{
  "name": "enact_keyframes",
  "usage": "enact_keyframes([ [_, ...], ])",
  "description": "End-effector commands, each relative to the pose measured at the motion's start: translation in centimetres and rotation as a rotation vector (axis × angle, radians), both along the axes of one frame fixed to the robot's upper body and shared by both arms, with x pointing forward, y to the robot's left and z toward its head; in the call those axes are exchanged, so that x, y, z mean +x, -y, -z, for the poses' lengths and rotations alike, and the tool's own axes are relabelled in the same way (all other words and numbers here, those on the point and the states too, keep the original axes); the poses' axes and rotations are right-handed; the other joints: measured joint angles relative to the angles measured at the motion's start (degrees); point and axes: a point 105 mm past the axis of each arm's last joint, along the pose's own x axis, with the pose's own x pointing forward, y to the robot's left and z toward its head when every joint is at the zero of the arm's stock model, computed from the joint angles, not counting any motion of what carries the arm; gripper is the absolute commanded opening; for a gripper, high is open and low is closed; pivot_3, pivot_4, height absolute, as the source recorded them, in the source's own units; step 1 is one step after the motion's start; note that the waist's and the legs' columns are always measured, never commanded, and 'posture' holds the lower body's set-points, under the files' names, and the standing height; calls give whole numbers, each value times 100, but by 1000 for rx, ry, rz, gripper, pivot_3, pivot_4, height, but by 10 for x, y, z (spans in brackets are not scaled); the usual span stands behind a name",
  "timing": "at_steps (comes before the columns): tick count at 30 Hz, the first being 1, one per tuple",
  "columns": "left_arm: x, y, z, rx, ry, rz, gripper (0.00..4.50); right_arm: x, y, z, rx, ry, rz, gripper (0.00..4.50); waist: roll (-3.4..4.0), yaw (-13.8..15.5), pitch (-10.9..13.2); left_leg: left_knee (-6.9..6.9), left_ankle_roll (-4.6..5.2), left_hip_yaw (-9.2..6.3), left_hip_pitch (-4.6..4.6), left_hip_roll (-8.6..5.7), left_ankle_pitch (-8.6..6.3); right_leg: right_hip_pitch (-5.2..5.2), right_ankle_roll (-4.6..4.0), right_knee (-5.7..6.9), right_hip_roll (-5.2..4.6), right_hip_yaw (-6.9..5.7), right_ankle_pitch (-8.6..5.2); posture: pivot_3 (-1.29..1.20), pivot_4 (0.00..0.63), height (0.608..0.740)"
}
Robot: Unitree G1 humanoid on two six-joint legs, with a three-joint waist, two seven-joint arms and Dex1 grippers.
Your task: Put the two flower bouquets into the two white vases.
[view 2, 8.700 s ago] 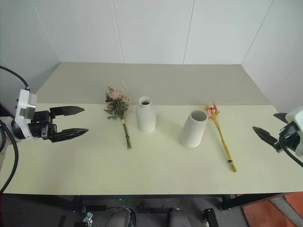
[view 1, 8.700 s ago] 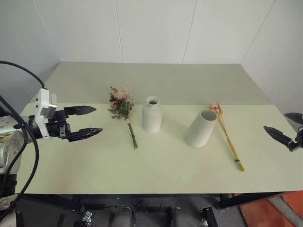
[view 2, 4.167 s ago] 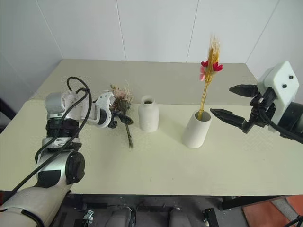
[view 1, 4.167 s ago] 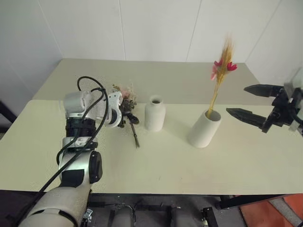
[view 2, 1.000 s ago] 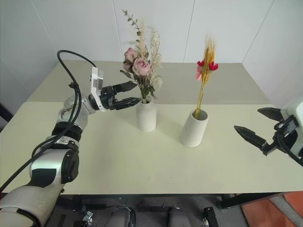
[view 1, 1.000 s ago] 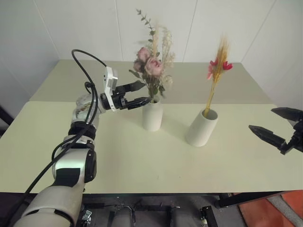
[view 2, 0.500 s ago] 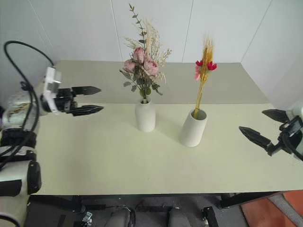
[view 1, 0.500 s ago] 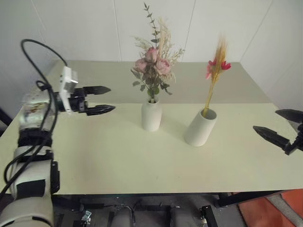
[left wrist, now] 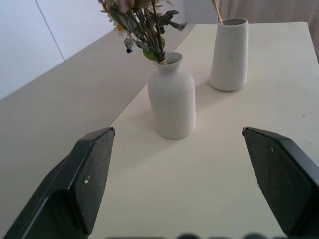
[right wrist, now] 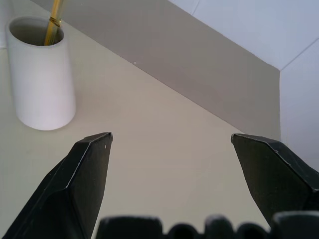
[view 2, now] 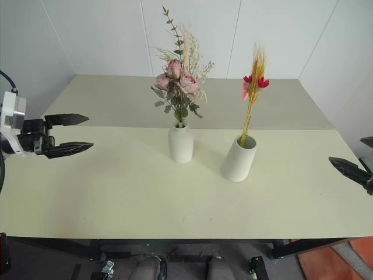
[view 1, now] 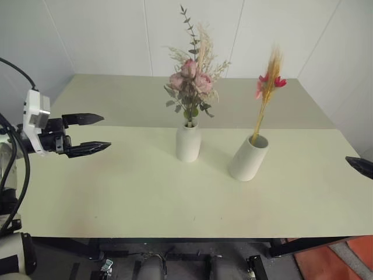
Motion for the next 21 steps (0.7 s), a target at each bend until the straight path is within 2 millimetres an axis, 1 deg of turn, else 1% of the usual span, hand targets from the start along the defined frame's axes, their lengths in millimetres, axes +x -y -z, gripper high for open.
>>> enact_keyframes([
  [1,-10,6,-17,-7,62,24,4470,-2,0,-13,-43,46,-2,4500,0,-7,0,0,0,0,-1,0,0,0,0,0,0,0,0,0,150,740],
  [8,-16,14,-13,-31,34,46,4470,-3,3,-11,-44,36,8,4500,1,-18,0,0,0,4,4,0,0,1,0,1,1,3,0,0,150,740],
  [14,-11,19,-11,-37,33,46,4470,-3,1,-7,-46,22,11,4500,1,-11,0,0,0,5,3,0,0,0,0,0,0,4,0,0,150,740],
  [21,-6,21,-10,-41,30,45,4470,-9,-1,-2,-50,-1,13,4500,0,-4,0,0,0,5,1,-1,0,0,1,0,0,4,0,0,150,740],
])
